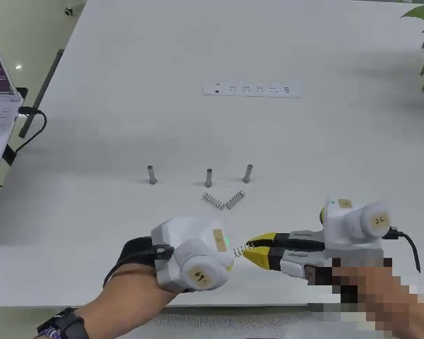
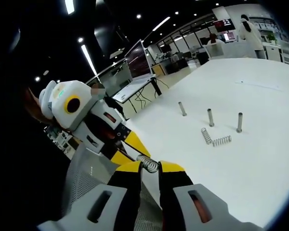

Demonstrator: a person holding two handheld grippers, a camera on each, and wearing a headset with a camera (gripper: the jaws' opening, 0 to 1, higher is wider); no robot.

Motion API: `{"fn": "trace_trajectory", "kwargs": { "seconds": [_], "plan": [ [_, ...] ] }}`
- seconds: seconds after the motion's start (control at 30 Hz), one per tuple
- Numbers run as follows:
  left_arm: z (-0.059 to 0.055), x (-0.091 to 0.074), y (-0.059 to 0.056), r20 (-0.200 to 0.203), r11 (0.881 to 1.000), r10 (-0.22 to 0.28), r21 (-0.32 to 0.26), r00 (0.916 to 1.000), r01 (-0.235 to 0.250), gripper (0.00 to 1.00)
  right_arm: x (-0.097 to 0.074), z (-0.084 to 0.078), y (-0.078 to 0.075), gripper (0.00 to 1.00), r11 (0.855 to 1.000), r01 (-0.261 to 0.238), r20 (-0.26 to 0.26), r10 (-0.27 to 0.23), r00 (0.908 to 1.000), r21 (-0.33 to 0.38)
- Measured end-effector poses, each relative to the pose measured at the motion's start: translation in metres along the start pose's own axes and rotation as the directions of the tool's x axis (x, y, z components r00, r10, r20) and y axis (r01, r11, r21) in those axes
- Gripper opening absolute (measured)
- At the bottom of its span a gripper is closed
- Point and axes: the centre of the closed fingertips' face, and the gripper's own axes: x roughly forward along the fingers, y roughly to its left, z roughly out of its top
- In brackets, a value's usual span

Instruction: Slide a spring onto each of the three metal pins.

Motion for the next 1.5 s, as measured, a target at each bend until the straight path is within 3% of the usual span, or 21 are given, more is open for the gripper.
{"fn": "trace_trajectory", "kwargs": {
  "seconds": [0.37, 0.5, 0.67, 1.03, 1.5],
  "plan": [
    [0.007, -0.002, 0.001, 0.057, 1.0, -0.015, -0.02, 0.9982, 0.016, 0.02, -0.006, 0.005, 0.003, 0.11, 1.0, -0.004, 0.0, 0.004, 1.0, -0.004],
    [0.011, -0.006, -0.001, 0.095, 0.999, -0.032, 0.008, 0.9949, 0.031, 0.02, -0.008, 0.007, 0.006, 0.11, 1.0, -0.027, -0.004, 0.027, 0.9996, -0.003],
    [0.012, -0.006, -0.003, 0.103, 0.999, -0.045, 0.03, 0.9937, 0.042, 0.02, -0.008, 0.004, 0.011, 0.1, 0.999, -0.052, -0.03, 0.051, 0.9982, -0.017],
    [0.016, -0.004, -0.006, 0.134, 0.997, -0.067, -0.033, 0.9887, 0.072, 0.03, -0.013, 0.007, 0.02, 0.09, 0.996, -0.066, -0.059, 0.063, 0.9963, -0.06],
    [0.03, 0.001, -0.001, 0.186, 0.992, -0.053, -0.099, 0.9812, 0.073, 0.03, -0.018, 0.025, 0.02, 0.09, 0.986, -0.007, -0.088, -0.008, 0.9961, -0.165]
  ]
}}
